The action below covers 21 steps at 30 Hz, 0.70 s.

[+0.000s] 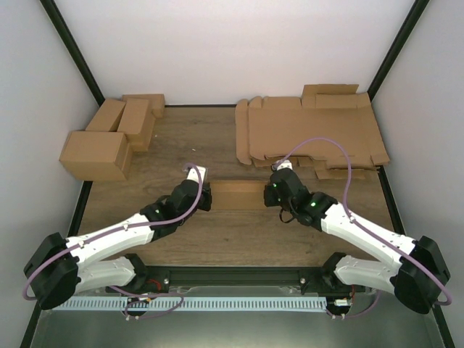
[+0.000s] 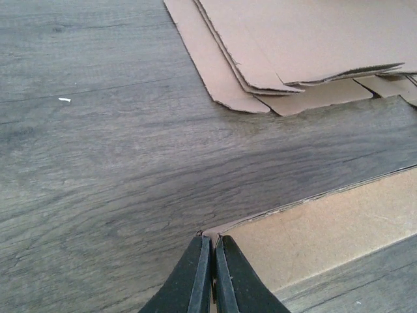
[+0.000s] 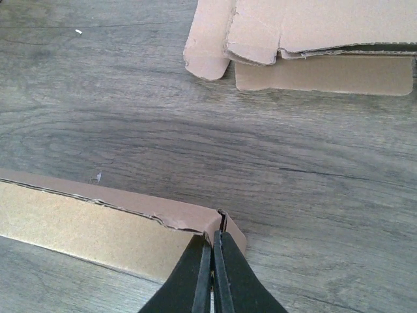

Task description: Fold the paper box

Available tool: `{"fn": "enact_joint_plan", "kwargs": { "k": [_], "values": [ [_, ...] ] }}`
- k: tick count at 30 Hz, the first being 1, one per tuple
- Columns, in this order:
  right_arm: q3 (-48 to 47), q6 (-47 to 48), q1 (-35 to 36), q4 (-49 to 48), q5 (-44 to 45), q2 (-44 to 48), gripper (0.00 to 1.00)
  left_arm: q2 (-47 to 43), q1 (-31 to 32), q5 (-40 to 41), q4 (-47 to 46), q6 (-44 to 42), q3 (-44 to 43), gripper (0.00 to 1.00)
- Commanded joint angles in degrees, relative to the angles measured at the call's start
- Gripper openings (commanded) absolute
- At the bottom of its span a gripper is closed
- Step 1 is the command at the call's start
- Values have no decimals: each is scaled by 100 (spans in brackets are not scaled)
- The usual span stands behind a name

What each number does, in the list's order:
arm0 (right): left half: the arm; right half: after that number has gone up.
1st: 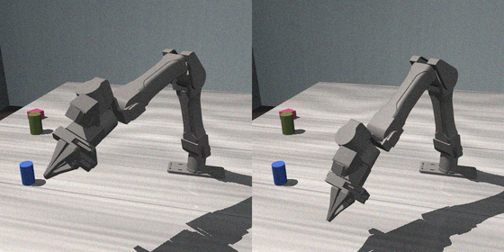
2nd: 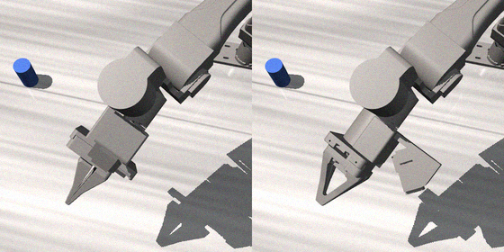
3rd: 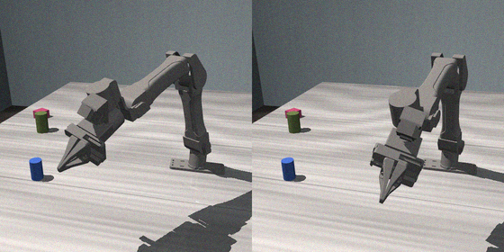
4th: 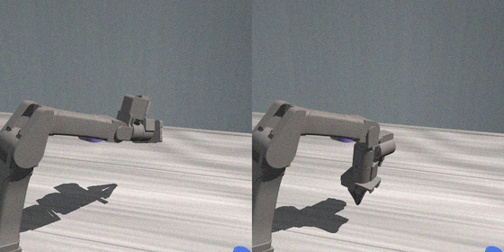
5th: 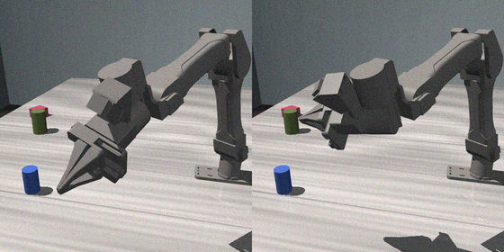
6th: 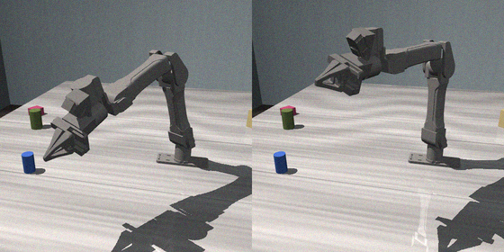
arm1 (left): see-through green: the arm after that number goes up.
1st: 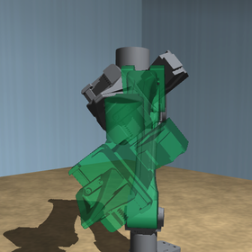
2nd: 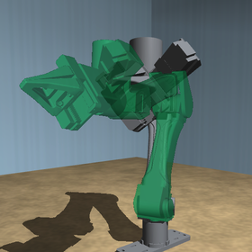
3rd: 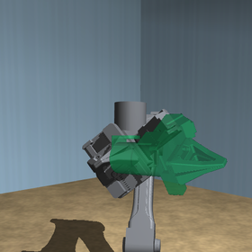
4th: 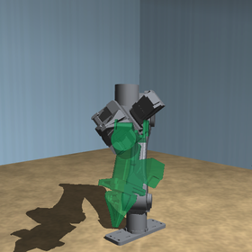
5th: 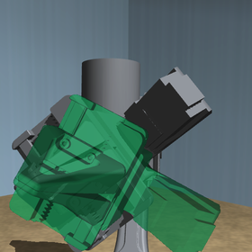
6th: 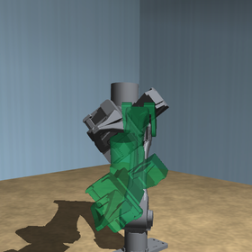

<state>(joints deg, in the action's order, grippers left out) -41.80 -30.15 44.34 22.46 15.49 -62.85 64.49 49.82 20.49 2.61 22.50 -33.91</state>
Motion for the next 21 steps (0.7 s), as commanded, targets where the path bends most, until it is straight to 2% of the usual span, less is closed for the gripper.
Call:
{"fn": "enact_joint_plan", "kwargs": {
  "k": [1,10,17,18,21],
  "values": [
    [204,234,16,474,-73,-114,1,0,98,-168,199,53,192,4],
    [863,-324,38,-191,-567,-99,1,-99,131,-327,-70,223,489,4],
    [1113,-322,58,-381,-409,26,1,-128,188,-477,-389,566,749,4],
    [1141,-267,58,-428,-418,104,1,-179,193,-476,-338,592,723,6],
    [1230,-104,58,-540,-376,291,1,-459,191,-350,-38,770,551,21]
  ]
}}
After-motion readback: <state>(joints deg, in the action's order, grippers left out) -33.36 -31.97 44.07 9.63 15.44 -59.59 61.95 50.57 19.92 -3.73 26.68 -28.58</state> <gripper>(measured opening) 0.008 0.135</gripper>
